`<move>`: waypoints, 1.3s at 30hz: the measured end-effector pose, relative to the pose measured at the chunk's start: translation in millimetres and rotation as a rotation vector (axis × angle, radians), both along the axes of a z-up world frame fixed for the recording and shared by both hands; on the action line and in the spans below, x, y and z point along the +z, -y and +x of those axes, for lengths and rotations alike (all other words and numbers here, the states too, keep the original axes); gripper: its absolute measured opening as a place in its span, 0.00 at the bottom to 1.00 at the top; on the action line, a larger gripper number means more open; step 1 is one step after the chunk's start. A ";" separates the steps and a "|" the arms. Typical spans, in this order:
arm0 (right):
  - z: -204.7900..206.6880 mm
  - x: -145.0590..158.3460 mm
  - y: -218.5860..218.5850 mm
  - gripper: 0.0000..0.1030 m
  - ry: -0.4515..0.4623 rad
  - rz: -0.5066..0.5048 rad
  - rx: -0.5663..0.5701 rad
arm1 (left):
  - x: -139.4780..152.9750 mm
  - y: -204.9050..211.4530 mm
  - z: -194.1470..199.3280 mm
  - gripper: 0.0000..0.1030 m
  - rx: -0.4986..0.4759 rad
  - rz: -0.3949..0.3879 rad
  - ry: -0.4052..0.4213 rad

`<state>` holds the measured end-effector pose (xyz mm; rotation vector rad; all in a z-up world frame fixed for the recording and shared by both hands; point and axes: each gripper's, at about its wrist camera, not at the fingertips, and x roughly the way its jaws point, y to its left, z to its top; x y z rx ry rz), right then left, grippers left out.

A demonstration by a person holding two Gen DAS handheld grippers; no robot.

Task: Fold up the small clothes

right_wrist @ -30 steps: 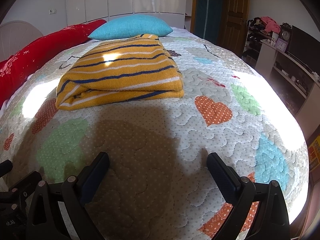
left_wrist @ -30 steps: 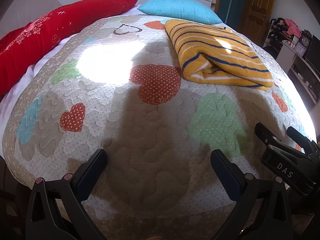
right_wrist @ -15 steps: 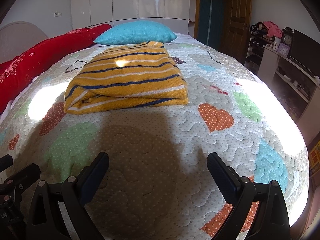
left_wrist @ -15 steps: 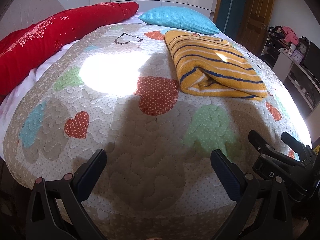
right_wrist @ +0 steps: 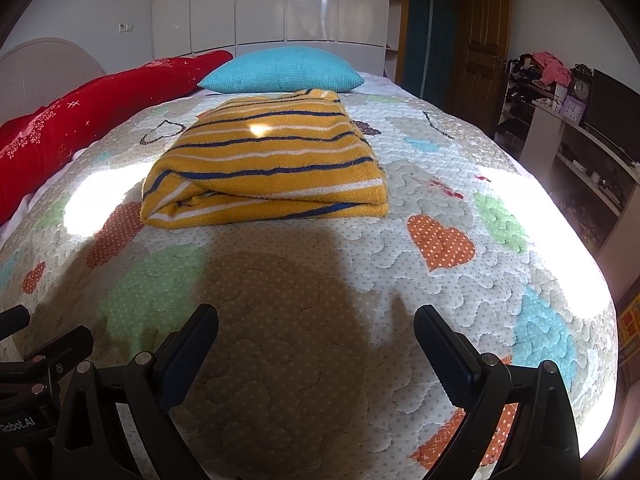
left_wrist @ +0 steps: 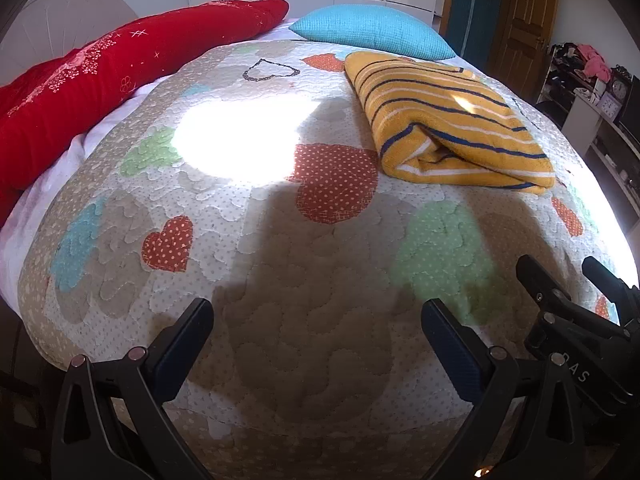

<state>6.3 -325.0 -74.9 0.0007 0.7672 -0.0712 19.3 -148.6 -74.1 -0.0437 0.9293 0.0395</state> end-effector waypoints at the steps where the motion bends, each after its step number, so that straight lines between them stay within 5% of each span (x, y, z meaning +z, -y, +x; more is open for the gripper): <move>1: 0.2 -0.7 -0.3 0.97 -0.003 -0.001 0.000 | -0.1 -0.2 0.3 1.00 0.008 0.015 0.000; 39: 5.0 -7.6 1.1 0.97 -0.023 0.001 -0.002 | -5.9 -1.0 1.4 1.00 0.011 0.059 -0.008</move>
